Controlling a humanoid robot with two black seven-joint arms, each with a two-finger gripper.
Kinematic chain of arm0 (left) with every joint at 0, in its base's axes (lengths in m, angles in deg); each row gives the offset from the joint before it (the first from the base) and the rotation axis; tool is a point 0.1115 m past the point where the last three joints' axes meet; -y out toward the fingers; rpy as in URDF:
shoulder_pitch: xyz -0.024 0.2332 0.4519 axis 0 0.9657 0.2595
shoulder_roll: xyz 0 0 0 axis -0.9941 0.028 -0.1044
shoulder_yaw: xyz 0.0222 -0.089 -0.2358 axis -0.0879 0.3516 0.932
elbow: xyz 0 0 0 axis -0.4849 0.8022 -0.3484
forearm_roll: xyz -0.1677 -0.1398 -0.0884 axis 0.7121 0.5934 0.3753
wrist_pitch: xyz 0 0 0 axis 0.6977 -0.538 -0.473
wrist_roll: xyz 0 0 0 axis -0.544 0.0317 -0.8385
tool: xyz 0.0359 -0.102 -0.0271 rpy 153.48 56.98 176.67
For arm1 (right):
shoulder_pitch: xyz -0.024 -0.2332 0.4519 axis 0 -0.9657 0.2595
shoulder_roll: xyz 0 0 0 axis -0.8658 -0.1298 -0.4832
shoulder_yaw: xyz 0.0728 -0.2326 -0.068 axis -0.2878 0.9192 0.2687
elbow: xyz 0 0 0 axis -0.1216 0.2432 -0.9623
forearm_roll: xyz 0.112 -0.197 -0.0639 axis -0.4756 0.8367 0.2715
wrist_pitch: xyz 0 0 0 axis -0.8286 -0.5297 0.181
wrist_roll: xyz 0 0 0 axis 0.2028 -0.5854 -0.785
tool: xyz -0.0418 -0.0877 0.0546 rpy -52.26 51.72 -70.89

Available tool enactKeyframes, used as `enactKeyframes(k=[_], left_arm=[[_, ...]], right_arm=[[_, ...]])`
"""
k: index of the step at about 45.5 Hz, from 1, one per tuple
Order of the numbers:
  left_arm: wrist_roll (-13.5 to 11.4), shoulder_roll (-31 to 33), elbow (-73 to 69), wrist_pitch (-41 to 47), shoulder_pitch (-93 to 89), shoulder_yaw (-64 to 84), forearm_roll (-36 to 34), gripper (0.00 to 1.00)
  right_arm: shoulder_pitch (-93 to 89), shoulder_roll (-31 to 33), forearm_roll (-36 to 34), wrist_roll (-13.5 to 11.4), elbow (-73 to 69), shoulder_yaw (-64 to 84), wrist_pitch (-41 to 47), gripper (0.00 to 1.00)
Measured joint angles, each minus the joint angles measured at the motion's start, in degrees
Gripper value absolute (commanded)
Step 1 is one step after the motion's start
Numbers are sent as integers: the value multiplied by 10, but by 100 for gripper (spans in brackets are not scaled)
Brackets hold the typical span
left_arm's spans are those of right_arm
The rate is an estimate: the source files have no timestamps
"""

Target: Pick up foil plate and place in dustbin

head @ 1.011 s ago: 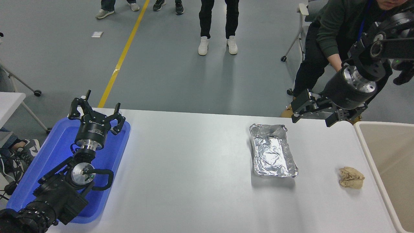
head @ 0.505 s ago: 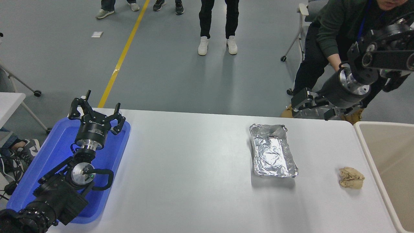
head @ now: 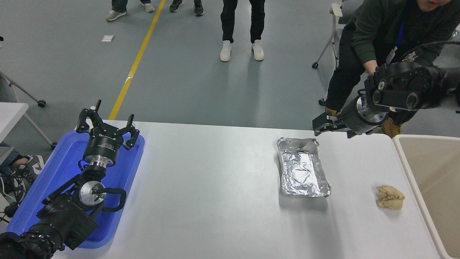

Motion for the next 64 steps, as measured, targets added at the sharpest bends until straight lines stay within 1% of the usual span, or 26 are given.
enactKeyframes(k=[11, 25, 47, 55, 58, 61, 64], left_arm=[[0, 0, 0, 0, 0, 0, 0, 100], [0, 0, 0, 0, 0, 0, 0, 100], [0, 0, 0, 0, 0, 0, 0, 100], [0, 0, 0, 0, 0, 0, 0, 100], [0, 0, 0, 0, 0, 0, 0, 100], [0, 0, 0, 0, 0, 0, 0, 100], [0, 0, 0, 0, 0, 0, 0, 100]], right_arm=[[-82, -31, 2, 0, 57, -10, -72, 100], [-174, -57, 2, 2, 136, -13, -124, 100], [-282, -80, 3, 5, 208, -13, -200, 99], [-310, -84, 4, 6, 217, -13, -229, 97], [-319, -85, 4, 6, 219, -13, -240, 94], [-327, -86, 4, 6, 220, -13, -250, 88], [-334, -86, 4, 6, 222, -13, -259, 86]])
